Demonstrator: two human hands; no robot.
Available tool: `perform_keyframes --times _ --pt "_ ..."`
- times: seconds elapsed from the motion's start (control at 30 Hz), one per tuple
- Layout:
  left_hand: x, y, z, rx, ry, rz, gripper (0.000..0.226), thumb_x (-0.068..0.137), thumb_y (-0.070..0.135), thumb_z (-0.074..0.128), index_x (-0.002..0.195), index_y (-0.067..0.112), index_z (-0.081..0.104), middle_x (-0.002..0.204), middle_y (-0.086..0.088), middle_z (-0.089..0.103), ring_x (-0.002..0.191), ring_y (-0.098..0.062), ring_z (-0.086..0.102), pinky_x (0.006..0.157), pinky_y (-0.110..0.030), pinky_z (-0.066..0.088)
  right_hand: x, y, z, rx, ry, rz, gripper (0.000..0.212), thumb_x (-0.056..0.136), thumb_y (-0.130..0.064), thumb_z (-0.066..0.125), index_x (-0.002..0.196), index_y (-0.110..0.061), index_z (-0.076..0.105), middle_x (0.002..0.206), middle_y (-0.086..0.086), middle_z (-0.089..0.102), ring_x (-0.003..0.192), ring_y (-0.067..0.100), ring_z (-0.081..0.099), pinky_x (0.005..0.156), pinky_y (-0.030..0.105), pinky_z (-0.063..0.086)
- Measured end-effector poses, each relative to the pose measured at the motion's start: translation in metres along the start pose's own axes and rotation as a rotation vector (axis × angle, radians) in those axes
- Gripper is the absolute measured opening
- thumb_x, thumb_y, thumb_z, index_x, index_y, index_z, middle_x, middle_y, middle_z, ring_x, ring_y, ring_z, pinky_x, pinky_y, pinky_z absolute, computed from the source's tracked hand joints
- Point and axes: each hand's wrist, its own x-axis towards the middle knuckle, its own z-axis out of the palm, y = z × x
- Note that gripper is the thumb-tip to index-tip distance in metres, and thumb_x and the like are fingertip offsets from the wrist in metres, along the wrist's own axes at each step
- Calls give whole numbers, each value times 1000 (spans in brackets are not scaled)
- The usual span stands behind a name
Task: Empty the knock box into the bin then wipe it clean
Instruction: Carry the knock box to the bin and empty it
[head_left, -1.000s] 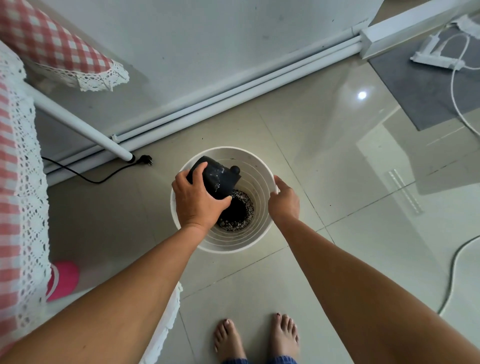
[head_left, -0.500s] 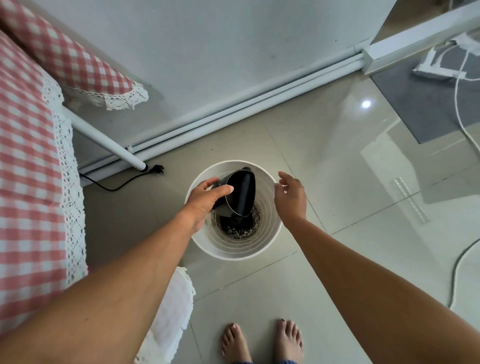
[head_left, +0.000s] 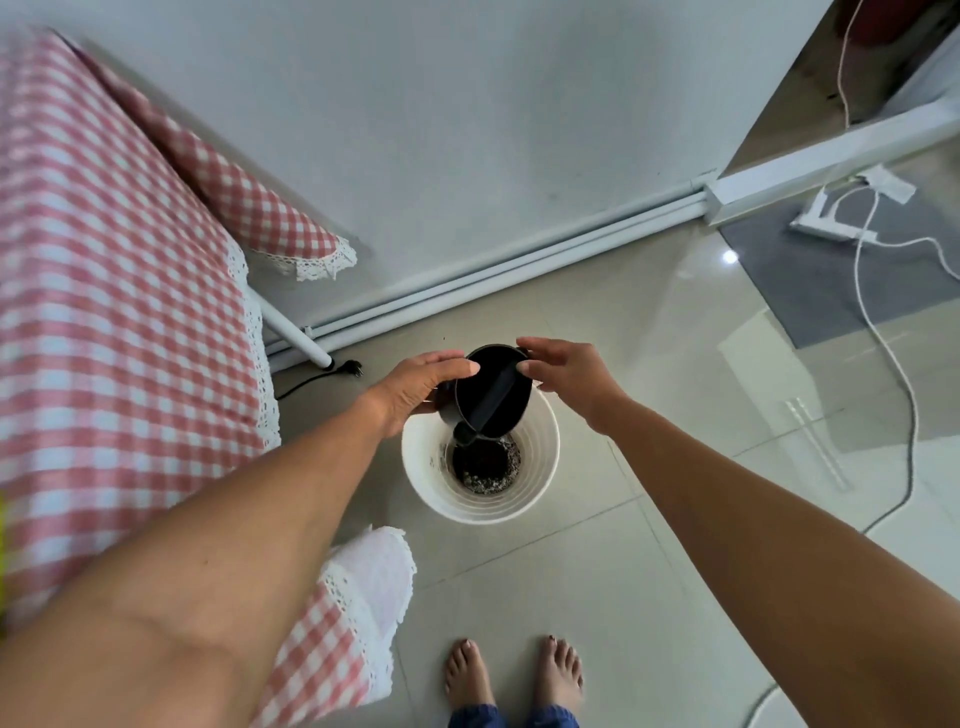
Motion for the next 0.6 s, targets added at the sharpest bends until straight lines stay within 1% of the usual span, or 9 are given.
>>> perform_keyframes --times 0.07,0.13,0.2,0.3,0.4,0.43,0.5,0.57,0.6 --pt "-18 16 -5 32 -24 -15 79 65 44 77 139 26 55 132 -9 64 123 -27 58 103 -39 46 -10 -24 -5 -37 -4 8 38 85 -11 76 122 -9 68 108 3 71 90 9 65 67 16 50" --pt "-35 31 -9 47 -40 -44 89 63 47 79 145 32 48 134 -10 61 121 -27 58 98 -42 48 -18 -46 -9 -74 0 15 31 82 -13 79 111 -8 72 97 2 71 79 6 64 59 15 49" --pt "-53 44 -12 23 -31 -69 95 61 49 81 147 36 43 133 -8 60 120 -25 57 95 -47 50 -29 -67 -12 -104 -28 6 31 82 -12 78 113 -10 73 98 2 72 76 5 64 57 15 50" --pt "-80 64 -17 -5 -24 -78 100 58 49 83 147 39 40 132 -7 60 118 -24 56 93 -55 52 -46 -96 -12 -135 -79 -13 34 84 -7 74 118 -12 72 105 4 74 86 11 67 68 23 58" --pt "-114 84 -20 -43 -12 -78 109 52 53 83 150 39 35 128 -6 63 115 -22 58 81 -50 56 -68 -125 -6 -100 -56 -14 28 85 -4 72 112 -11 75 102 4 76 91 15 71 78 30 61" --pt "-123 90 -20 -58 -1 -73 109 52 54 82 149 39 36 126 -6 64 114 -22 59 78 -48 56 -74 -133 -4 -73 -35 -13 26 85 -5 72 110 -10 75 99 4 76 91 16 71 78 29 61" --pt "-146 101 -19 -105 36 -58 99 50 57 79 141 35 48 121 -5 67 111 -22 61 79 -44 54 -90 -152 1 -24 5 -5 23 87 -6 72 109 -10 75 95 5 76 88 18 72 73 27 61" --pt "-168 112 -13 -178 102 -35 76 45 61 74 115 35 64 112 -2 69 104 -23 62 81 -42 53 -105 -172 7 1 47 15 21 88 -10 70 108 -11 76 95 8 76 84 21 72 72 30 61" --pt "-177 117 -11 -216 134 -24 65 45 62 73 104 36 65 109 -1 69 104 -24 63 82 -42 52 -111 -181 9 8 65 25 19 89 -12 69 107 -11 76 95 9 76 81 22 72 70 31 61"
